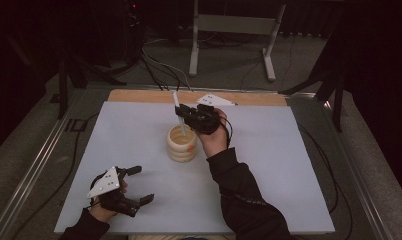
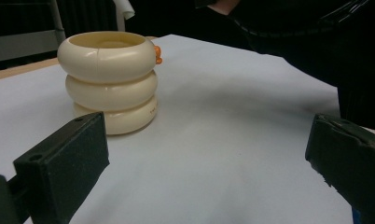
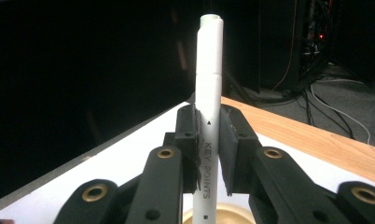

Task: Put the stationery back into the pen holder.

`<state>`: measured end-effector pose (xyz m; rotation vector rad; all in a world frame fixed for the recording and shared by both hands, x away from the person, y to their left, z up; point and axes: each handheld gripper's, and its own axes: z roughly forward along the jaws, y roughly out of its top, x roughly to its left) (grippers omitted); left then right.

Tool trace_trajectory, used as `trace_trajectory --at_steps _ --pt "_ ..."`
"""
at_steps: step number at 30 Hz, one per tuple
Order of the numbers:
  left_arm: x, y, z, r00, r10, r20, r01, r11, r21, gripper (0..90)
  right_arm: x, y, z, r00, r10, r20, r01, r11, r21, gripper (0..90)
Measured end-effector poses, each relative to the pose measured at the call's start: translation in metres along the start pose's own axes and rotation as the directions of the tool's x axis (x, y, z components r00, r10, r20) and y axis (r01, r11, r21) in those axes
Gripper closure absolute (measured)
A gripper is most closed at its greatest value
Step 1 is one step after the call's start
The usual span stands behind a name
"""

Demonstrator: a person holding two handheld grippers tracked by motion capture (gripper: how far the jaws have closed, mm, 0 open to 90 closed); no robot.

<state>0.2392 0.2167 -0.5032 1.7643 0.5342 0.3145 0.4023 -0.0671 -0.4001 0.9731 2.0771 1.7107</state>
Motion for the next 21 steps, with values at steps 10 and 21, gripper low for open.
trace_trajectory --at_steps 10,21 --pt "-0.001 0.0 0.0 1.0 -0.002 0.0 0.002 1.0 0.001 0.0 -0.009 -0.012 0.013 0.9999 0.013 0.011 -0.013 1.0 -0.003 78.2" --pt "-0.001 -0.001 0.0 1.0 0.0 0.001 0.0 1.0 0.004 0.0 -0.011 -0.021 0.019 0.9995 0.03 0.012 -0.03 0.999 0.015 78.1"
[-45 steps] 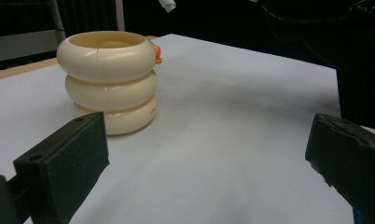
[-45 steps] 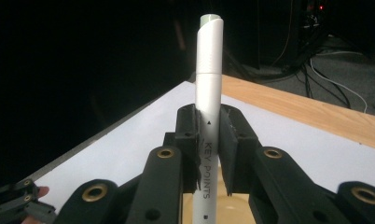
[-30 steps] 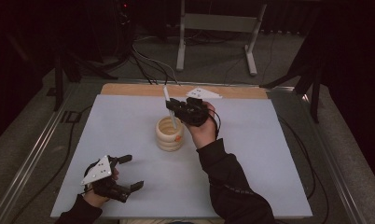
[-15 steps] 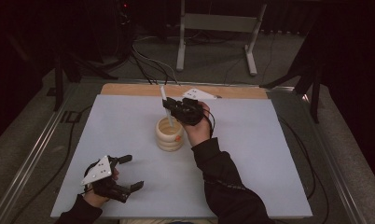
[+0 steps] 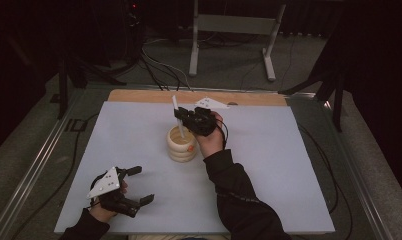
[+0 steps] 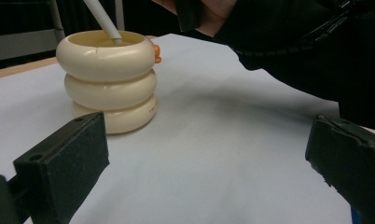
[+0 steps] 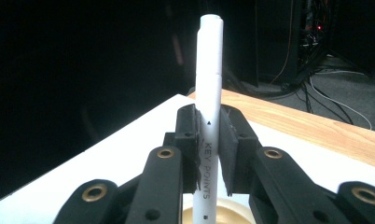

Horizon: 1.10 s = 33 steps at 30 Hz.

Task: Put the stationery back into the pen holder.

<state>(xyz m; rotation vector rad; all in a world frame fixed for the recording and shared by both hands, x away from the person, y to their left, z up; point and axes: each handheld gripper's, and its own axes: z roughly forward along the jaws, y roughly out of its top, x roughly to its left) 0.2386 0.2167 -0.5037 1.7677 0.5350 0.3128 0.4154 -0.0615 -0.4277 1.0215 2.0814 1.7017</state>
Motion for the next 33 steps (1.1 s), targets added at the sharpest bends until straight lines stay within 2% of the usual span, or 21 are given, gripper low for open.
trace_trajectory --at_steps 10,14,20,21,23,29,33 --pt "0.0 0.0 0.001 1.0 -0.002 0.0 0.002 1.0 -0.001 0.0 -0.005 -0.011 0.003 0.9996 0.021 0.02 -0.022 0.999 0.046 77.7" --pt "0.0 0.0 0.001 1.0 -0.001 0.0 0.001 1.0 -0.001 0.0 -0.007 -0.015 0.003 0.9994 0.031 0.015 -0.032 0.998 0.056 77.8" --pt "0.0 0.0 0.001 1.0 -0.003 0.001 0.003 1.0 -0.002 0.0 -0.007 -0.019 0.001 0.9995 0.023 0.022 -0.024 0.998 0.061 77.7" --pt "0.0 0.0 0.001 1.0 -0.002 0.0 0.002 1.0 -0.002 0.0 -0.008 -0.02 0.001 0.9996 0.027 0.005 -0.027 0.997 0.066 77.7" --pt "0.0 0.0 0.001 1.0 -0.001 0.0 0.001 1.0 0.0 0.0 -0.008 -0.023 0.0 0.9999 0.013 -0.001 -0.013 0.996 0.087 77.8" --pt "0.0 -0.001 0.001 1.0 -0.002 0.001 0.002 1.0 0.001 0.0 -0.009 -0.028 -0.002 0.9999 -0.006 -0.015 0.008 0.995 0.1 77.7" --pt "0.0 -0.001 0.001 1.0 -0.004 0.002 0.004 1.0 0.003 0.0 -0.011 -0.033 -0.002 0.9994 -0.005 -0.034 0.009 0.992 0.122 77.4"
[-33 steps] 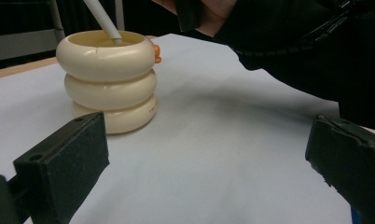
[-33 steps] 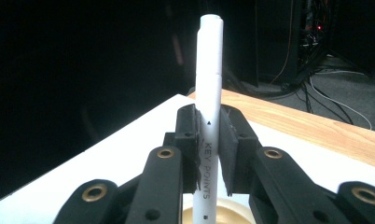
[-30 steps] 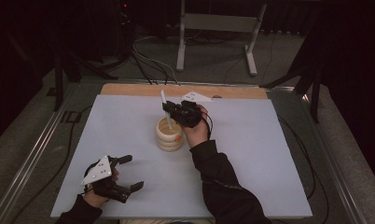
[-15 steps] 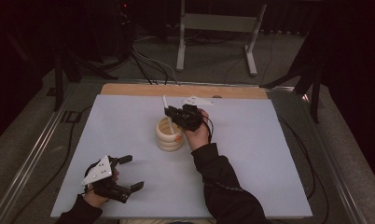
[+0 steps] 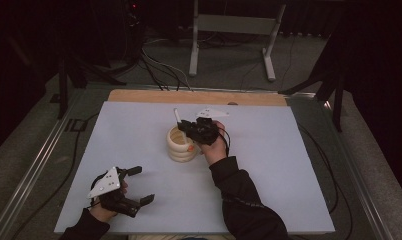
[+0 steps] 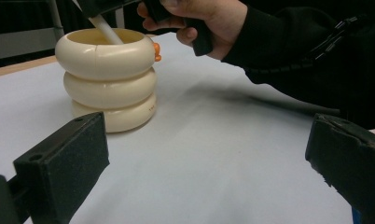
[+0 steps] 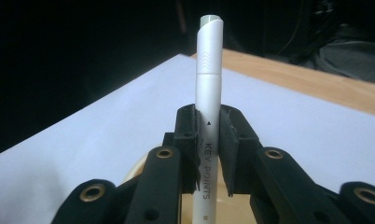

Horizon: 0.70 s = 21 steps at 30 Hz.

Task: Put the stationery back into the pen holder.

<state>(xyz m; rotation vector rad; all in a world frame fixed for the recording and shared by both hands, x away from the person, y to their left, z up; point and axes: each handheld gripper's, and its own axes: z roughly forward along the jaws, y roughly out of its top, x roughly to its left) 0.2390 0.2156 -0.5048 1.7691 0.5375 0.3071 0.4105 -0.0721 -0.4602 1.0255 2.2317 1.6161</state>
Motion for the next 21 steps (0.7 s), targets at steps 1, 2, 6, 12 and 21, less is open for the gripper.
trace_trajectory --at_steps 1,2,6,12,21 --pt "0.0 0.0 0.0 1.0 0.0 0.0 0.0 1.0 0.0 0.0 0.0 0.0 0.0 1.0 0.0 0.0 0.0 1.0 0.0 77.4" --pt "0.0 0.0 0.0 1.0 0.0 0.0 0.0 1.0 0.001 0.0 0.0 -0.001 0.0 1.0 0.008 -0.001 -0.008 1.0 0.004 77.3" --pt "0.0 0.0 0.0 1.0 0.001 0.0 -0.001 1.0 0.001 0.0 0.001 0.002 0.0 1.0 0.006 0.002 -0.006 1.0 0.002 76.7" --pt "0.0 0.0 0.0 1.0 0.0 0.0 0.0 1.0 0.001 0.0 0.01 0.01 -0.002 0.9989 -0.022 0.042 0.022 1.0 0.002 32.1" --pt "0.0 0.0 0.0 1.0 0.002 0.001 -0.002 1.0 0.004 0.0 0.011 0.017 -0.008 0.9986 -0.035 0.039 0.034 0.999 0.025 21.8"
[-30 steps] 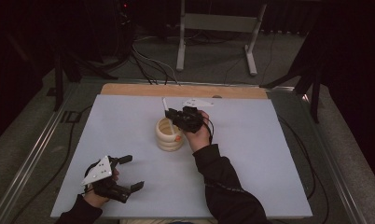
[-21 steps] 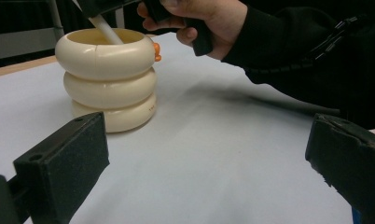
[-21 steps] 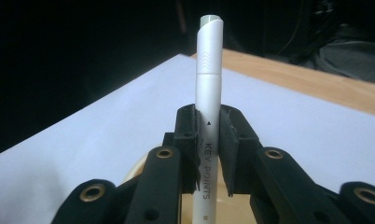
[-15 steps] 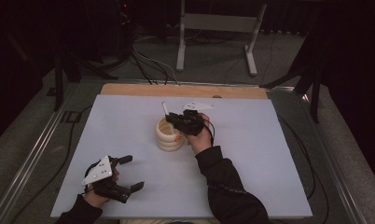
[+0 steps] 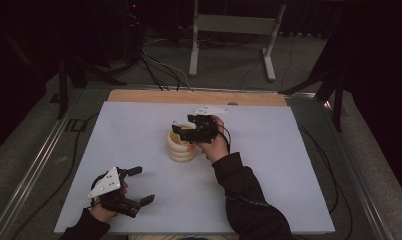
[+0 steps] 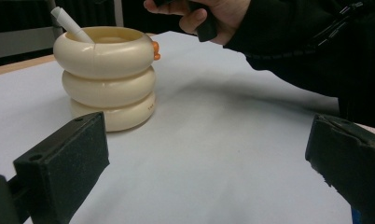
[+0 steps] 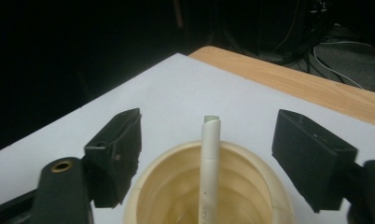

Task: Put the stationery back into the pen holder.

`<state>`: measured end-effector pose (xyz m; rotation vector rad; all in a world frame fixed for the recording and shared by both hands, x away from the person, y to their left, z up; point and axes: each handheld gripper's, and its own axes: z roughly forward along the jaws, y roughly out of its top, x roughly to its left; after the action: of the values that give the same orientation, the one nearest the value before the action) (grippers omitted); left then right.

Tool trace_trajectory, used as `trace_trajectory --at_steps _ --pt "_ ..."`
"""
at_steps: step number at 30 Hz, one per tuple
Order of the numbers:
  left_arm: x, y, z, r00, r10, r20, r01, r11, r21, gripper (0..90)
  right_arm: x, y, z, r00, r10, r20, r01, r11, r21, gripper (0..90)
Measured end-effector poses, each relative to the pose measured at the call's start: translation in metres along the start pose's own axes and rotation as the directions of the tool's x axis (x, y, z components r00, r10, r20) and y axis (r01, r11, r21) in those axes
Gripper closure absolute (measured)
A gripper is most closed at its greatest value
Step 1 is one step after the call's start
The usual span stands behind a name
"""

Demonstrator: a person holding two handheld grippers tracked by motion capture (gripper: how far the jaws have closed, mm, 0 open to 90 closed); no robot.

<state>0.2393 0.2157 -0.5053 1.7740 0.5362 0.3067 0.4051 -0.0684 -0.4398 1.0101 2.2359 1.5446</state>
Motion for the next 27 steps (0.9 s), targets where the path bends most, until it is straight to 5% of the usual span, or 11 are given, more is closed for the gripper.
trace_trajectory --at_steps 5,12,27 --pt "0.0 0.0 0.0 1.0 0.0 0.0 0.0 1.0 0.001 0.0 -0.002 0.003 -0.005 0.9995 0.004 -0.032 -0.003 1.0 0.01 14.8" --pt "-0.001 0.0 0.0 1.0 0.003 -0.002 -0.003 1.0 0.0 0.0 -0.002 0.008 -0.015 0.992 -0.056 -0.113 0.06 0.997 0.038 1.4" --pt "-0.001 0.0 0.0 1.0 0.004 -0.005 -0.004 1.0 0.004 0.0 -0.015 0.011 -0.044 0.9931 -0.074 -0.091 0.078 0.996 0.042 0.0"
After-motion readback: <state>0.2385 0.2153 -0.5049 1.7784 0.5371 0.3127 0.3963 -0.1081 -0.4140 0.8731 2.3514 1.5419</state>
